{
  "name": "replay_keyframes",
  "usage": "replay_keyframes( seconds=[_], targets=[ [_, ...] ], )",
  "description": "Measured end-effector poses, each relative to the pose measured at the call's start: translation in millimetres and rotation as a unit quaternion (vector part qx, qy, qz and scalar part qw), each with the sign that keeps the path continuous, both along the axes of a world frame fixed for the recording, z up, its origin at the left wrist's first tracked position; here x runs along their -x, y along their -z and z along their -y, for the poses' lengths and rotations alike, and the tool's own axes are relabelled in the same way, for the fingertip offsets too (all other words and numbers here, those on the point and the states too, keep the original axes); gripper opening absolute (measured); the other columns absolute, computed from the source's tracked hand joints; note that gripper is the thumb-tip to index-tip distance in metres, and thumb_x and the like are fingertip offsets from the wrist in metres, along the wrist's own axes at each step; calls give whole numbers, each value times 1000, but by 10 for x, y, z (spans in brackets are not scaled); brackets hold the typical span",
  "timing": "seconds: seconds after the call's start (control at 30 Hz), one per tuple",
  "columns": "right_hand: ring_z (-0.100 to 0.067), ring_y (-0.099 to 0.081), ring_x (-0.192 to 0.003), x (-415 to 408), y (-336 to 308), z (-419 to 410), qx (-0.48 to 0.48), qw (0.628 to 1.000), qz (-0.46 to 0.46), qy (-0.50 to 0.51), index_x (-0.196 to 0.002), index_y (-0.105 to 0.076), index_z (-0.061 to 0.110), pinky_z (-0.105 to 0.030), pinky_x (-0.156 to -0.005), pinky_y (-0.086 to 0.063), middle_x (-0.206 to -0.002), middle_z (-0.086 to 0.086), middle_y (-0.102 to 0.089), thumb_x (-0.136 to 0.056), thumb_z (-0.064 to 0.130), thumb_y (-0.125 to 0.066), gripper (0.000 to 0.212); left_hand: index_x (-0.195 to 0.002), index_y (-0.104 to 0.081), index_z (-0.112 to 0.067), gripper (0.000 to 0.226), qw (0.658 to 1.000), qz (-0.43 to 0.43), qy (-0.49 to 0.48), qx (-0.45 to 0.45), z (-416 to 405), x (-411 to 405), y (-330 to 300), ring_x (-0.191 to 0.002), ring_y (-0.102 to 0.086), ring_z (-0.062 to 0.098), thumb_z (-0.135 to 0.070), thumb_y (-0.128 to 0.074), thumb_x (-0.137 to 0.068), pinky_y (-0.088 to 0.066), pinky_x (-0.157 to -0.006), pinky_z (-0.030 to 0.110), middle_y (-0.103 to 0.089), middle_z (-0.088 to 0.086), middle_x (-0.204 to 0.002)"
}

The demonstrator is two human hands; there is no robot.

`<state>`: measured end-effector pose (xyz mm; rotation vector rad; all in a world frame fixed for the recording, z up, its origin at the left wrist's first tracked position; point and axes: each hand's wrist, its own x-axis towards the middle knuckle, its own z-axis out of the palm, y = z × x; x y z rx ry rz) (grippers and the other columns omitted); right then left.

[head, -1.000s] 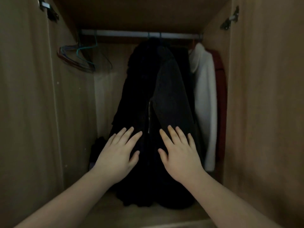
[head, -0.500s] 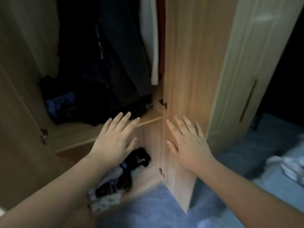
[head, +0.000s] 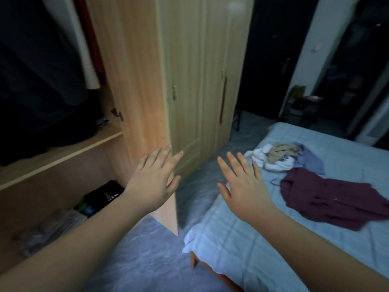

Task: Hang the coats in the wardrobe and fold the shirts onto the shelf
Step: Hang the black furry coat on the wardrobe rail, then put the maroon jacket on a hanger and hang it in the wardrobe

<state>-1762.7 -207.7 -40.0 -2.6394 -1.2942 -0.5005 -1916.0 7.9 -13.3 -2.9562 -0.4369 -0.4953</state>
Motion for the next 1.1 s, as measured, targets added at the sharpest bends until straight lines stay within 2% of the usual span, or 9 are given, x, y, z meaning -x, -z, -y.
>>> replay_keyframes(
  seconds=[0.1, 0.27, 0.4, 0.57, 0.73, 0.93, 1.03, 1.1],
  targets=[
    [-28, -16, -150, -383, 83, 614, -5, 999, -6, 50, -155, -20, 29, -56, -117, -21, -162, -3, -24, -95, 52, -32, 66, -151, -21, -36, 63, 998, 9, 55, 5, 484, -685, -17, -147, -22, 27, -56, -27, -91, -25, -117, 48, -28, 3, -159],
    [-28, -21, -148, -1104, 213, 1822, 9, 990, -28, 136, -153, -28, 29, -56, -116, -24, -160, -3, -29, -93, 55, -31, 66, -151, -26, -33, 64, 988, 8, 151, 14, 1456, -1923, 88, -144, -28, 30, -55, -27, -91, -25, -115, 49, -31, 6, -157],
    [-27, -23, -148, -1701, 360, 2816, 28, 978, -36, 204, -153, -29, 31, -55, -117, -22, -159, -1, -31, -91, 55, -33, 66, -152, -22, -32, 63, 979, 7, 201, 33, 2244, -2862, 360, -146, -22, 27, -54, -28, -93, -21, -116, 47, -28, 4, -159],
    [-30, -26, -147, -2297, 677, 3630, 63, 962, -69, 257, -153, -31, 26, -56, -114, -26, -158, -5, -34, -91, 54, -35, 67, -149, -31, -27, 62, 971, -23, 227, 71, 2857, -3632, 837, -143, -30, 30, -52, -34, -93, -29, -112, 47, -33, 8, -156],
    [-30, -30, -145, -2838, 959, 3604, 71, 959, -116, 248, -151, -35, 24, -57, -112, -31, -156, -5, -37, -89, 51, -43, 68, -150, -32, -26, 62, 967, -79, 228, 77, 2837, -4170, 1266, -140, -35, 34, -51, -34, -92, -35, -109, 50, -38, 11, -153],
    [-29, -34, -143, -3489, 1587, 3006, 82, 947, -184, 250, -150, -36, 24, -56, -111, -33, -155, -4, -39, -88, 52, -33, 68, -148, -34, -22, 62, 959, -137, 222, 108, 2451, -4935, 1885, -138, -37, 36, -49, -34, -92, -37, -107, 52, -40, 13, -151],
    [-30, -39, -140, -3767, 1938, 2703, 101, 935, -225, 254, -149, -39, 22, -56, -108, -37, -153, -5, -42, -87, 51, -37, 68, -149, -34, -23, 64, 952, -162, 212, 152, 2240, -5351, 2265, -140, -34, 35, -51, -31, -91, -35, -109, 52, -39, 12, -152],
    [-28, -32, -145, -3976, 2158, 2569, 111, 930, -243, 254, -152, -32, 23, -54, -113, -31, -157, -5, -34, -90, 49, -41, 68, -149, -34, -23, 66, 950, -166, 200, 174, 2116, -5639, 2515, -141, -32, 35, -52, -29, -90, -33, -111, 51, -38, 12, -153]
  ],
)
